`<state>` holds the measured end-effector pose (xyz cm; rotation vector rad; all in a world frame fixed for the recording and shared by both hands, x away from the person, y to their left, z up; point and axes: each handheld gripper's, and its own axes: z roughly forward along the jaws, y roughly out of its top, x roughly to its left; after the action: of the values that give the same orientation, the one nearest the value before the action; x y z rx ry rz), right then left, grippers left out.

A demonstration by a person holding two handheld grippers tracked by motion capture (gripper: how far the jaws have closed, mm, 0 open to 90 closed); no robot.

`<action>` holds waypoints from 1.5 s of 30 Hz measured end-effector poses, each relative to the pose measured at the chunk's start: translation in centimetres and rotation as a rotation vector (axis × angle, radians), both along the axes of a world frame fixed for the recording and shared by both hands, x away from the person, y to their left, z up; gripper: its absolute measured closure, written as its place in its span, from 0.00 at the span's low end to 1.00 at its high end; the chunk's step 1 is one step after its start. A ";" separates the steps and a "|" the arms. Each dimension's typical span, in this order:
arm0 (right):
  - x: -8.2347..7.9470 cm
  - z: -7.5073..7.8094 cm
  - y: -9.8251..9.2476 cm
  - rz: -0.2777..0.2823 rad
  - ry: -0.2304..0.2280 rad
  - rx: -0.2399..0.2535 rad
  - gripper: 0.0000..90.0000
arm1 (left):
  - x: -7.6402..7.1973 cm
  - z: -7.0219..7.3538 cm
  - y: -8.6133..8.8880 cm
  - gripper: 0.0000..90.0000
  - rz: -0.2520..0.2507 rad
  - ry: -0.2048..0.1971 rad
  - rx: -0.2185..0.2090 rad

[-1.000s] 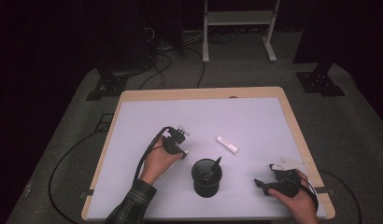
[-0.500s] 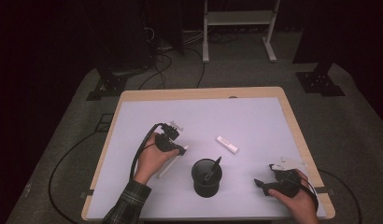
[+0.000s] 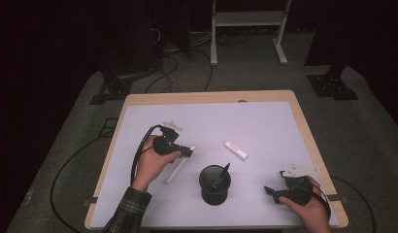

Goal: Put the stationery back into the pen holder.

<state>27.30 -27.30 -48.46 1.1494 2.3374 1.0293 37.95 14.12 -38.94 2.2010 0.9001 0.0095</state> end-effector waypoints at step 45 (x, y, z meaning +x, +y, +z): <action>0.0 0.0 0.0 -0.001 0.002 0.000 0.14 | -4.2 6.3 -0.5 0.88 -0.118 -0.225 -0.317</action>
<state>27.30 -27.30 -48.44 1.1510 2.3382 1.0283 33.70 13.66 -32.63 1.9083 0.6000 0.0536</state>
